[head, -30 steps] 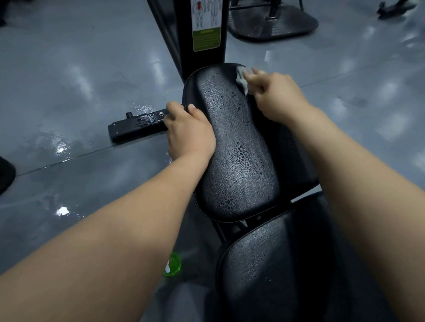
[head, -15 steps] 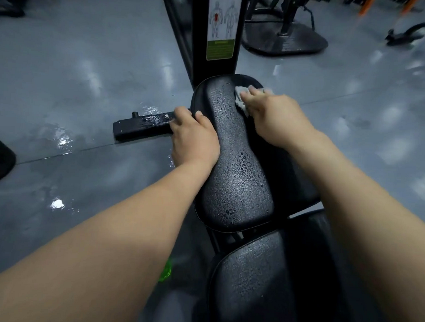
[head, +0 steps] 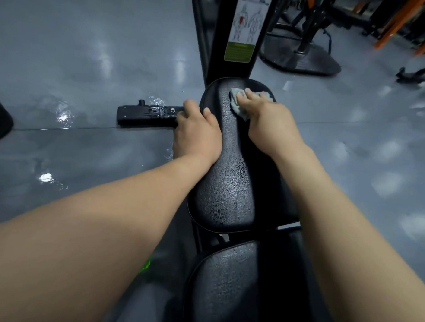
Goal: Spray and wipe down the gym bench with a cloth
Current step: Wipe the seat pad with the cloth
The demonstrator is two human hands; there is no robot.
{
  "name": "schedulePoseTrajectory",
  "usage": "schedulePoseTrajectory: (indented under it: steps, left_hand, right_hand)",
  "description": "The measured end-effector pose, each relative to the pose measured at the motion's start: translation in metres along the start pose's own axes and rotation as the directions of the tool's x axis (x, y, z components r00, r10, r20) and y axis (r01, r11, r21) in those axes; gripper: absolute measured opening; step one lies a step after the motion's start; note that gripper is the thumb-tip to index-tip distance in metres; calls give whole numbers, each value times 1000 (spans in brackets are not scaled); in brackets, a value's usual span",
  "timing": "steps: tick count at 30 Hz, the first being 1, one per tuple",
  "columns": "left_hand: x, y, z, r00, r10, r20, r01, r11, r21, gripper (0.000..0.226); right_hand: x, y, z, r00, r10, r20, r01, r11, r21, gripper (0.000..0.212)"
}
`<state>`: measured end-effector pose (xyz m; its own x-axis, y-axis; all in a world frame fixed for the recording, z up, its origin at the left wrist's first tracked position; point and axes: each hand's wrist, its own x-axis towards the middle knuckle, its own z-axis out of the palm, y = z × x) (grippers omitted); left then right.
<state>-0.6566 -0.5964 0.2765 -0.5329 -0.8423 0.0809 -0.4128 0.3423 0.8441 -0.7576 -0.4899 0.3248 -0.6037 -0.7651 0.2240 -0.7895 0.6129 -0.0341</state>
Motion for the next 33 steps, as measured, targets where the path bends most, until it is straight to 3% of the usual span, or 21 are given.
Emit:
schedulePoseTrajectory:
  steps: [5, 8, 13, 20, 22, 25, 29, 31, 33]
  left_hand:
    - [0, 1, -3, 1000, -8, 1, 8, 1000, -27, 28]
    - [-1, 1, -3, 1000, -20, 7, 20, 999, -40, 27]
    - [-1, 2, -4, 1000, -16, 6, 16, 999, -51, 25]
    - [-4, 3, -8, 999, -31, -8, 30, 998, -56, 18]
    - [-5, 3, -10, 999, -34, -5, 34, 998, -58, 17]
    - [-5, 3, -11, 999, -31, 13, 32, 998, -58, 17]
    - [-5, 3, -11, 999, -40, 23, 41, 996, -75, 21]
    - [-5, 3, -11, 999, -40, 18, 42, 995, -91, 23]
    - [-5, 3, -10, 999, -48, 20, 50, 994, -93, 24]
  right_hand:
    - [39, -4, -1, 990, 124, -69, -112, 982, 149, 48]
    - [31, -8, 8, 981, 109, -163, -79, 980, 183, 34]
    - [0, 2, 9, 972, -86, -219, 103, 992, 69, 40]
    - [62, 5, 8, 982, 91, -164, -75, 992, 99, 49]
    - [60, -2, 7, 986, 53, -160, -36, 994, 107, 47]
    - [31, -10, 6, 971, -110, -211, 138, 983, 121, 56]
    - [-4, -5, 9, 933, -297, -202, 319, 944, 85, 48]
    - [5, 0, 6, 936, -304, -177, 318, 946, 56, 51]
    - [27, 1, 4, 961, -219, -171, 232, 971, 57, 52]
